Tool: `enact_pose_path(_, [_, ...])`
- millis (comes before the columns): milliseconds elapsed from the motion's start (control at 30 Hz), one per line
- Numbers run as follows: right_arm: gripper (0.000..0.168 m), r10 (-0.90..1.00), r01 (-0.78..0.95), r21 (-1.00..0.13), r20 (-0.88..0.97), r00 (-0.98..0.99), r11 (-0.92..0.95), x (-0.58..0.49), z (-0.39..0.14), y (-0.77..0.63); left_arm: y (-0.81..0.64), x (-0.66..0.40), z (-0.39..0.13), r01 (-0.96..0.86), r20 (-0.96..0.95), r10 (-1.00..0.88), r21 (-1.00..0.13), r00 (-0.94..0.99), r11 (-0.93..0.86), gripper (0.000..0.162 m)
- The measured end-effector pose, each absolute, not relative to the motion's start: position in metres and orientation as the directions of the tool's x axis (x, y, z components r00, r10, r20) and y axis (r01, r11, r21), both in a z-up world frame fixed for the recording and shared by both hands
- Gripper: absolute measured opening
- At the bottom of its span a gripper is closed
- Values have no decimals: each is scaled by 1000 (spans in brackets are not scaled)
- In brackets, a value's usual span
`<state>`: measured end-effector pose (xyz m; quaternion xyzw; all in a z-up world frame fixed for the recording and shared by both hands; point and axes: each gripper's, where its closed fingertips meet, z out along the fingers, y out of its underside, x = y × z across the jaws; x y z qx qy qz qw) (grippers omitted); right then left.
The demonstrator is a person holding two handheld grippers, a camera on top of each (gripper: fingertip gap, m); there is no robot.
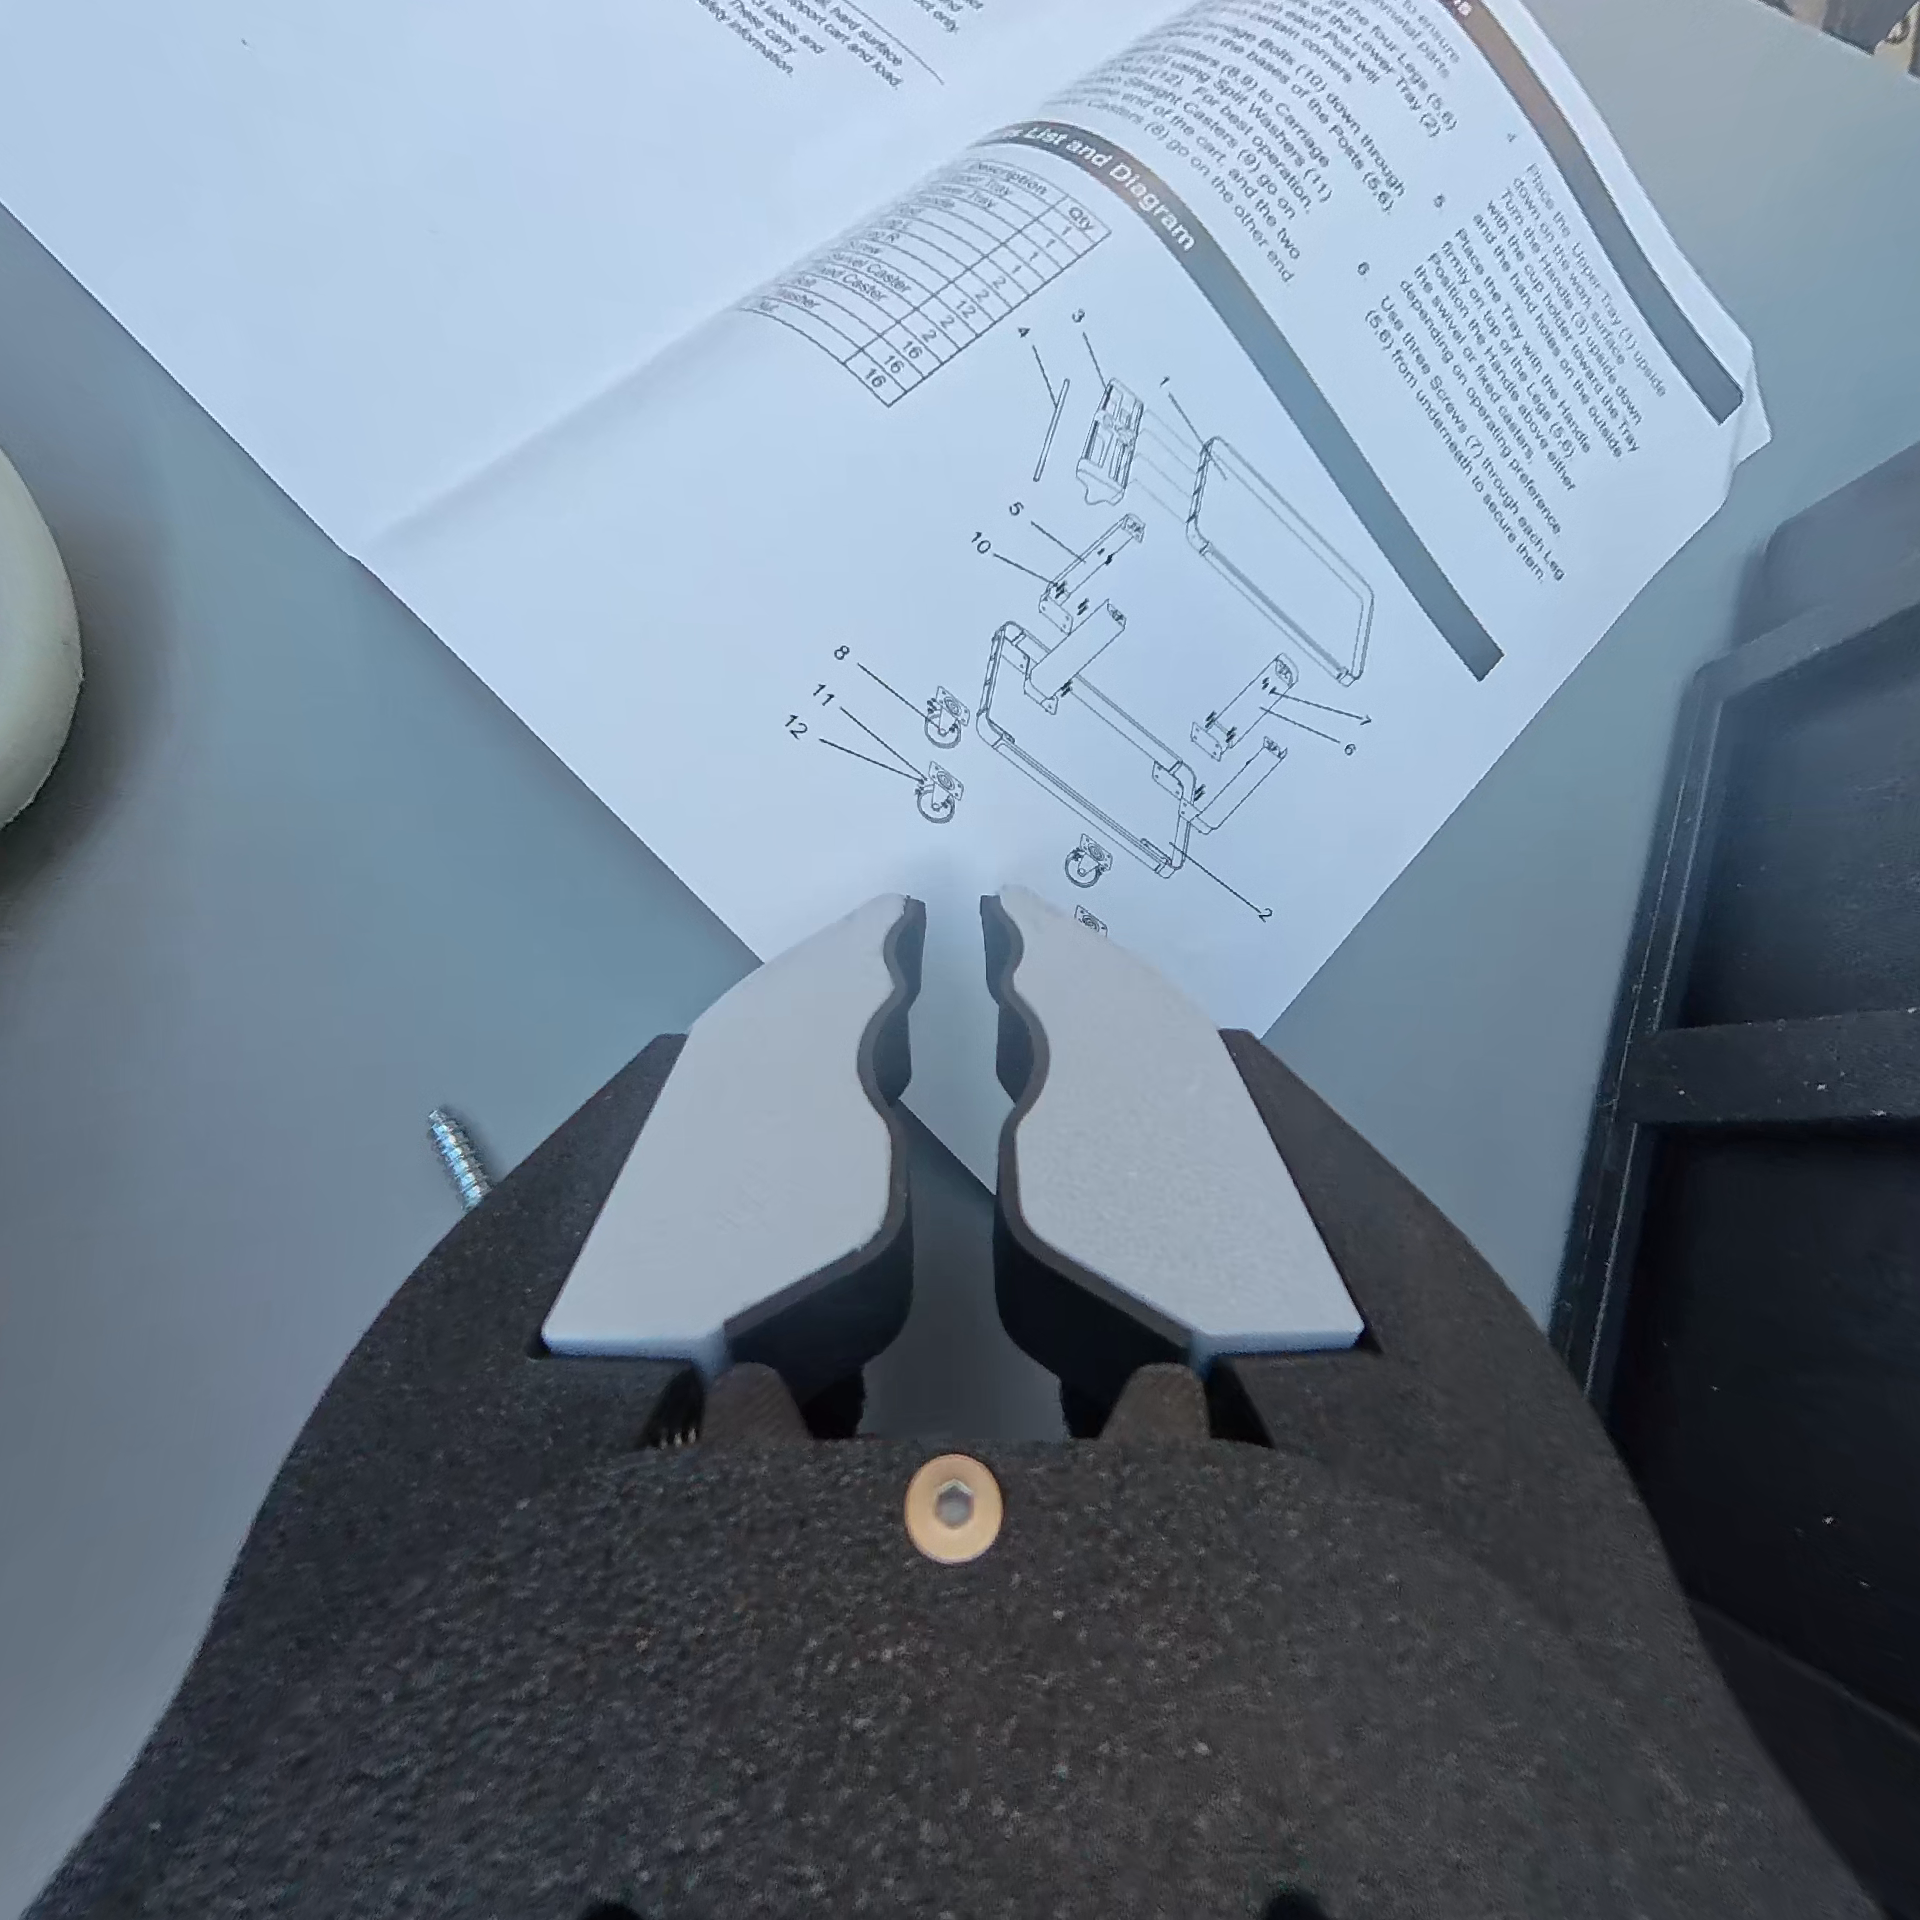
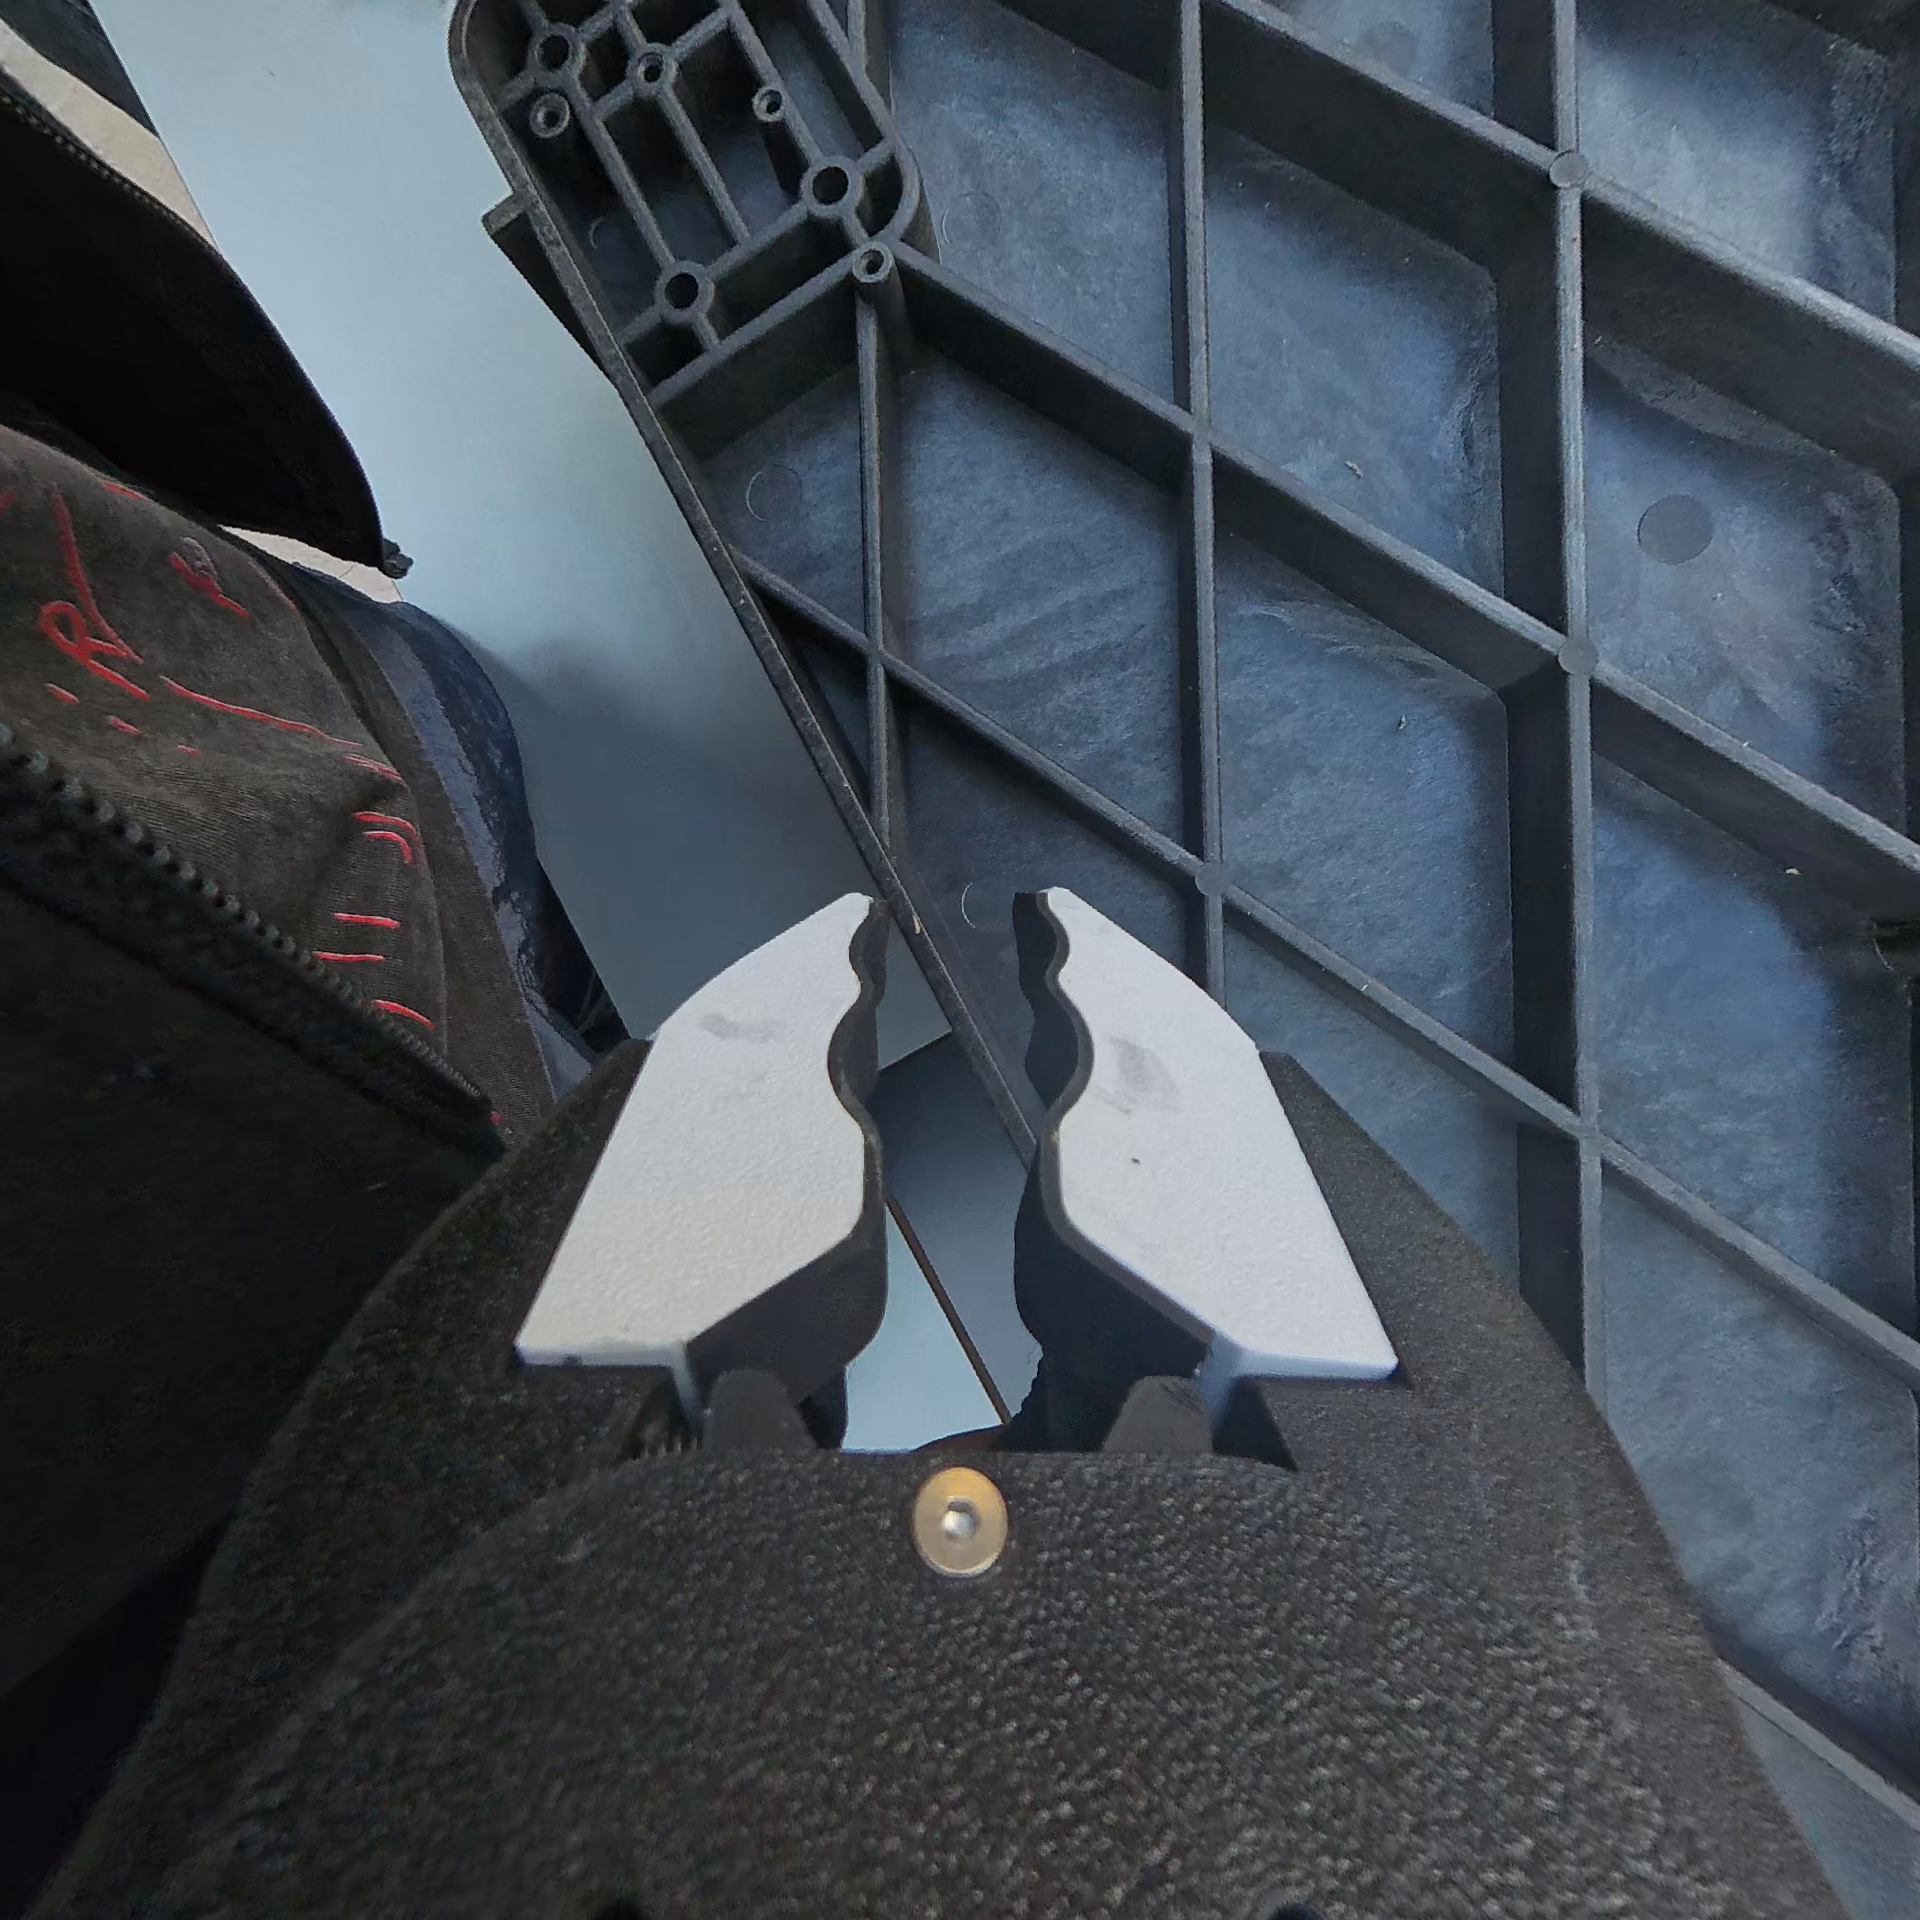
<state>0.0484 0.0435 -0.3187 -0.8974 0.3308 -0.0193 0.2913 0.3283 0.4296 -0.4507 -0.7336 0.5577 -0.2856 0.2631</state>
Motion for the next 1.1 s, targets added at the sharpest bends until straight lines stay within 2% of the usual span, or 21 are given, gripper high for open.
enact_pose_path(700, [24,-599,-574,-539,-152,786,-616,51,-319,43,426,330,-449,-663,129,-970,-711,208,-237,11])
enact_pose_path(1100, [25,-594,-580,-514,-160,788,-632,47,-326,40,430,337,-445,-607,129,-958,-750,255,-263,11])
